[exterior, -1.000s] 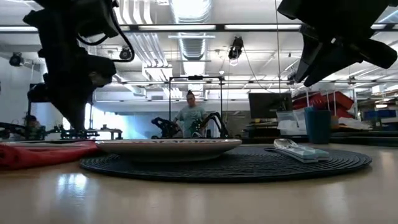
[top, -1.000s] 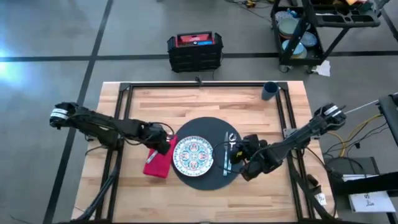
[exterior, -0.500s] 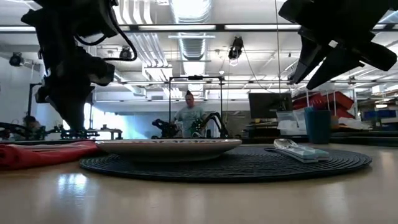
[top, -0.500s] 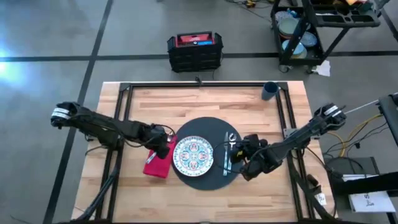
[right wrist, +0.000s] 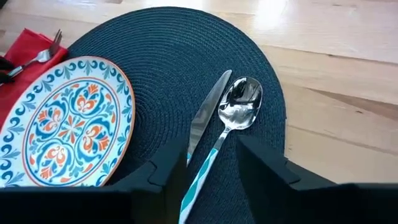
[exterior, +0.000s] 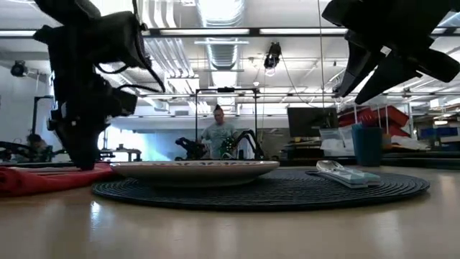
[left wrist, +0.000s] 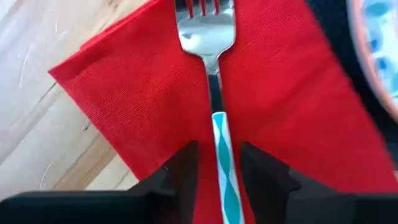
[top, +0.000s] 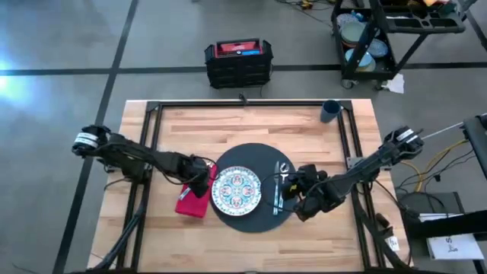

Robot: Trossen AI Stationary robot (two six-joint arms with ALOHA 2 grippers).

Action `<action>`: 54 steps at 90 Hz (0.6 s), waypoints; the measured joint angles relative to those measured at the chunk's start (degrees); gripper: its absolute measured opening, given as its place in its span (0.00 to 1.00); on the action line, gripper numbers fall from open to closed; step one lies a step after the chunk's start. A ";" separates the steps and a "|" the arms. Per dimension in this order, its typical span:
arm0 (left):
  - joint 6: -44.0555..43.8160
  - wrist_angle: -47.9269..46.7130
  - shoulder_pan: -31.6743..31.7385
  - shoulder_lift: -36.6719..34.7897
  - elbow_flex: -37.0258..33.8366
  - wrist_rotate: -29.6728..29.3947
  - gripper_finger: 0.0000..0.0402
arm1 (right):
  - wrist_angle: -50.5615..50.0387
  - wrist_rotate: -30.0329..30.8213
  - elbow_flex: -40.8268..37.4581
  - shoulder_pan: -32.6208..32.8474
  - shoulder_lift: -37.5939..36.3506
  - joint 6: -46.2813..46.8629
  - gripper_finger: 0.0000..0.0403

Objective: Set table place
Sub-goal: Adjust the blue fork

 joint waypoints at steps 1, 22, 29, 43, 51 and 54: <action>-0.06 0.02 -0.01 0.21 0.05 -0.05 0.28 | 0.00 -0.01 0.00 0.00 -0.01 0.00 0.29; -1.85 -0.34 0.00 2.30 0.70 -0.41 0.14 | 0.00 -0.06 0.00 0.00 -0.01 0.34 0.25; -2.01 -0.47 0.00 1.74 0.90 -0.90 0.04 | -0.01 -0.15 0.00 0.00 -0.01 0.43 0.24; -2.13 -0.36 0.02 0.39 1.28 -0.85 0.02 | 0.00 -0.45 0.00 0.00 -0.02 0.48 0.22; -2.14 -0.90 0.02 -0.25 1.78 -0.86 0.02 | 0.00 -0.45 0.00 0.00 -0.01 0.50 0.21; -2.14 -1.52 0.02 -0.46 1.98 -0.86 0.02 | -0.02 -0.45 0.00 0.00 0.01 0.51 0.21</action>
